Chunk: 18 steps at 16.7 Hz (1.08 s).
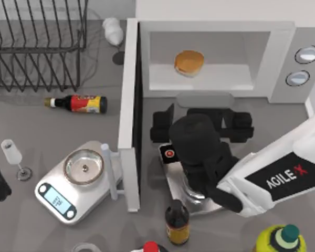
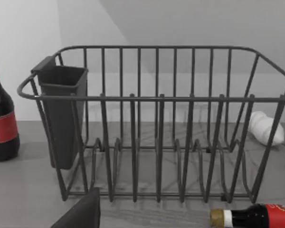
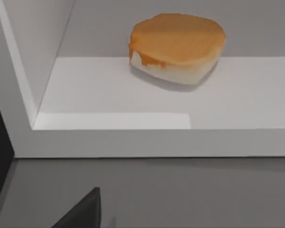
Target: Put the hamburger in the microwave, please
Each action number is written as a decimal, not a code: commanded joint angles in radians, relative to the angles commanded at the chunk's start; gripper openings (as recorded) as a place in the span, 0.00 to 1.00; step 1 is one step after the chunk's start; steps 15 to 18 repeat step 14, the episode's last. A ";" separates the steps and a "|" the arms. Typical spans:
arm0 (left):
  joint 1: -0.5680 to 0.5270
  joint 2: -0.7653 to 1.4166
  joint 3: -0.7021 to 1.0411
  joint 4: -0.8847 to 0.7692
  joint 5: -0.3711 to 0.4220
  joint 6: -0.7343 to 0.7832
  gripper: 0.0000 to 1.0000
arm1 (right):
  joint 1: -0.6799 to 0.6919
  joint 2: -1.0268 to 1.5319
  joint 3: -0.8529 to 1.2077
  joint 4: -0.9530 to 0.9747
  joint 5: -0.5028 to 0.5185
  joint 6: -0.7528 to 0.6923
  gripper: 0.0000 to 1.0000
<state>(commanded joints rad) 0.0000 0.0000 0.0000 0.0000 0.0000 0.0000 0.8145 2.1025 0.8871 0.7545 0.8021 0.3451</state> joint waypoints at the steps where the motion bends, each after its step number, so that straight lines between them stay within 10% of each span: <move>1: 0.000 0.000 0.000 0.000 0.000 0.000 1.00 | -0.006 0.005 0.003 -0.003 -0.002 -0.001 1.00; 18: 0.000 0.000 0.000 0.000 0.000 0.000 1.00 | -0.006 -0.283 0.111 -0.399 -0.007 -0.002 1.00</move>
